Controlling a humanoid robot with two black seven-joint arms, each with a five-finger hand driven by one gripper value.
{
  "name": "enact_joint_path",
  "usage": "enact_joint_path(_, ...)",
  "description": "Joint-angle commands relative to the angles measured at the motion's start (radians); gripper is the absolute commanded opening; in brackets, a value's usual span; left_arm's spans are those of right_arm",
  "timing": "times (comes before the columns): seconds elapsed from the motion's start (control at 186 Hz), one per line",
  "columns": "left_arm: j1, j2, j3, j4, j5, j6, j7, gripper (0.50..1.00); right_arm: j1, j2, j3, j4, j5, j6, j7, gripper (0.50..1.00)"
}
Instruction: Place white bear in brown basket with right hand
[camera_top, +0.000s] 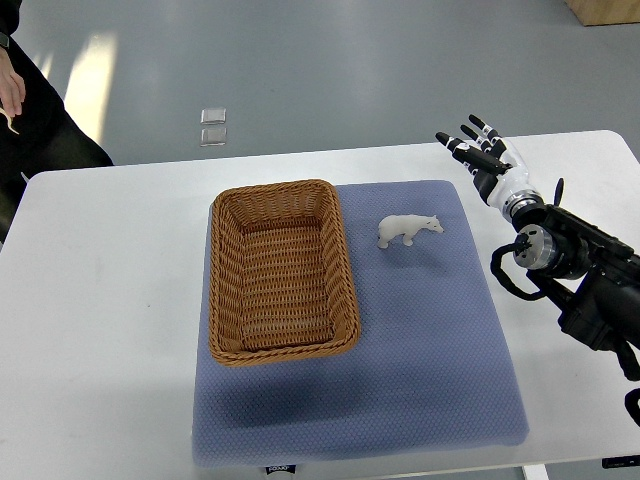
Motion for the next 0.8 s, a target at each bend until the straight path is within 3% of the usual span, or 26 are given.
enact_joint_path(0.0, 0.001, 0.000, 0.000, 0.000, 0.000, 0.000, 0.000, 1.000, 0.000, 0.003, 0.000, 0.000, 0.000, 0.000, 0.000, 0.926)
enact_joint_path(0.796, 0.002, 0.000, 0.002, -0.003, 0.000, 0.000, 0.000, 1.000, 0.012, -0.017, -0.018, -0.014, -0.009, 0.002, -0.002, 0.928)
